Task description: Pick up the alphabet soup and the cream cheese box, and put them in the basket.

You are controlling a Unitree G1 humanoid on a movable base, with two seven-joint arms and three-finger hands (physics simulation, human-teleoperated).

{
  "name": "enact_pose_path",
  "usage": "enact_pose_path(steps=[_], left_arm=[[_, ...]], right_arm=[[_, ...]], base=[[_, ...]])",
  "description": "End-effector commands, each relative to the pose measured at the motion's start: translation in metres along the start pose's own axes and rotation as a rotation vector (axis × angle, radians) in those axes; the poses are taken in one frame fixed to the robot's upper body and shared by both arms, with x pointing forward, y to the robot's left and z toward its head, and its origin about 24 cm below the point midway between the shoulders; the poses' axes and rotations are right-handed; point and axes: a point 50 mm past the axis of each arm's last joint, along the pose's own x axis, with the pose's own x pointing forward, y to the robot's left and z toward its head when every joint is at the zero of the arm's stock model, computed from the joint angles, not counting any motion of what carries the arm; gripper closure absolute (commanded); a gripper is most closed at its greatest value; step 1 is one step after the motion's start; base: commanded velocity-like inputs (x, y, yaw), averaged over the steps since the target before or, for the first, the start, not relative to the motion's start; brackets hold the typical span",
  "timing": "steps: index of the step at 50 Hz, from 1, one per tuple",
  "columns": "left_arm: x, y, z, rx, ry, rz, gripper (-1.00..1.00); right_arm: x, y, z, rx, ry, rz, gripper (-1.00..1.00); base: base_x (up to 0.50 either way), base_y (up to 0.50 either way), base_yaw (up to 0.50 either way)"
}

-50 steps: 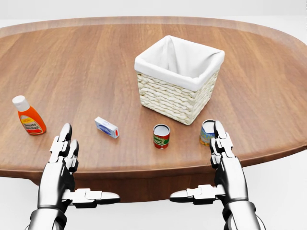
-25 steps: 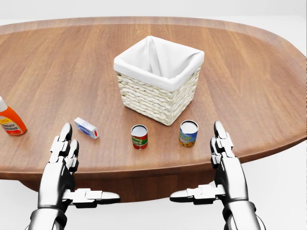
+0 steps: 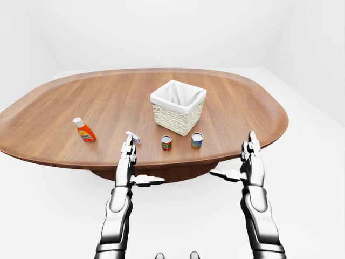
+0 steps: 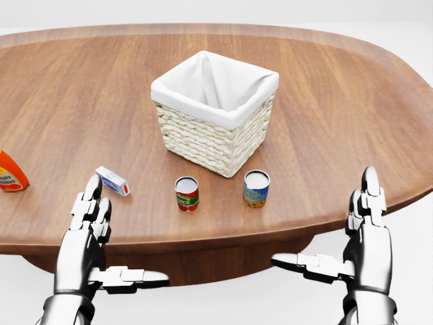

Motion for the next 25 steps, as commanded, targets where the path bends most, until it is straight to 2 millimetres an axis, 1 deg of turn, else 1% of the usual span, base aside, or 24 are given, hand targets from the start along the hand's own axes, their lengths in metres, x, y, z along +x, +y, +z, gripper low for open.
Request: enact_pose_path(steps=[1, 13, 14, 17, 18, 21, 22, 25], left_arm=[[0.001, 0.000, -0.001, 0.000, 0.000, 0.001, -1.00], [0.001, 0.000, -0.001, 0.000, 0.000, 0.001, -1.00], [0.001, 0.000, -0.001, 0.000, 0.000, 0.001, -1.00], [0.001, 0.000, -0.001, 0.000, 0.001, 0.001, -1.00], [0.001, 0.000, -0.001, 0.000, 0.000, 0.001, -1.00], [0.001, 0.000, -0.001, 0.000, 0.001, 0.001, -1.00], [0.001, 0.000, -0.001, 0.000, 0.000, 0.001, -1.00], [0.001, 0.000, -0.001, 0.001, 0.000, 0.000, -1.00]], right_arm=[[-0.010, -0.030, 0.015, 0.007, -0.080, -0.233, -1.00], [-0.015, -0.039, 0.019, -0.006, -0.101, -0.305, -1.00], [-0.016, -0.041, 0.020, -0.028, -0.105, -0.340, -1.00], [-0.018, -0.046, 0.022, -0.021, -0.104, -0.392, -1.00], [-0.019, -0.046, 0.023, -0.013, -0.108, -0.384, -1.00], [-0.021, -0.050, 0.025, -0.027, -0.111, -0.430, -1.00], [-0.022, -0.054, 0.024, -0.047, -0.099, -0.484, -1.00], [-0.024, -0.058, 0.024, -0.042, -0.096, -0.527, -1.00]], base=[[0.00, 0.00, 0.00], [0.00, 0.00, 0.00], [0.00, 0.00, 0.00], [0.00, 0.00, 0.00], [0.00, 0.00, 0.00], [0.00, 0.00, 0.00], [0.00, 0.00, 0.00], [0.00, 0.00, 0.00]])
